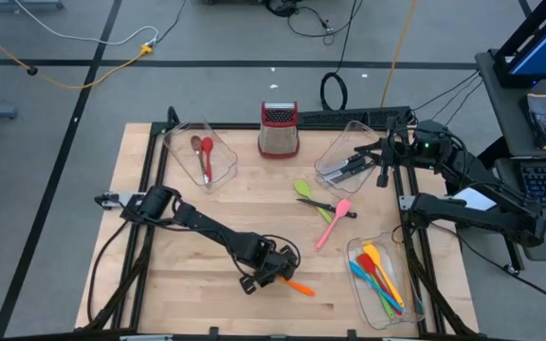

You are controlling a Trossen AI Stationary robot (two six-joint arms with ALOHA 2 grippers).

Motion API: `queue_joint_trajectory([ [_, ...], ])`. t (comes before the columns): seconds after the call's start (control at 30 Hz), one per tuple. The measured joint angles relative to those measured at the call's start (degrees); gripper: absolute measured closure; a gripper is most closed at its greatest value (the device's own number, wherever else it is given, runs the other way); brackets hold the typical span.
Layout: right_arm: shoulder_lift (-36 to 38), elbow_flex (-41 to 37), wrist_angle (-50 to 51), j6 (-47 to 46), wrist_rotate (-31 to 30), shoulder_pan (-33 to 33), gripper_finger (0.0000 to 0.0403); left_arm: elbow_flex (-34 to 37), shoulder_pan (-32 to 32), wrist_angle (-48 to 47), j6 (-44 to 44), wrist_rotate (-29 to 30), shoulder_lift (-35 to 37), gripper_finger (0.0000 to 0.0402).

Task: Pick & Place Kitchen Items
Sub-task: Put the orange spatula into the bottom transparent bin

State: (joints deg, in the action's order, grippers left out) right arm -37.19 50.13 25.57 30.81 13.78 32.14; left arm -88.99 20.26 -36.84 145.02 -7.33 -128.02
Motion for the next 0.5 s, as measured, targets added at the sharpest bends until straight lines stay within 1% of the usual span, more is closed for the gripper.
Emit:
queue_joint_trajectory([
  [0.5, 0.0, 0.0, 0.0, 0.0, 0.0, 0.0, 0.0403, -0.2, -0.3, -7.0, -1.8, 1.0, 0.2, 0.0266],
])
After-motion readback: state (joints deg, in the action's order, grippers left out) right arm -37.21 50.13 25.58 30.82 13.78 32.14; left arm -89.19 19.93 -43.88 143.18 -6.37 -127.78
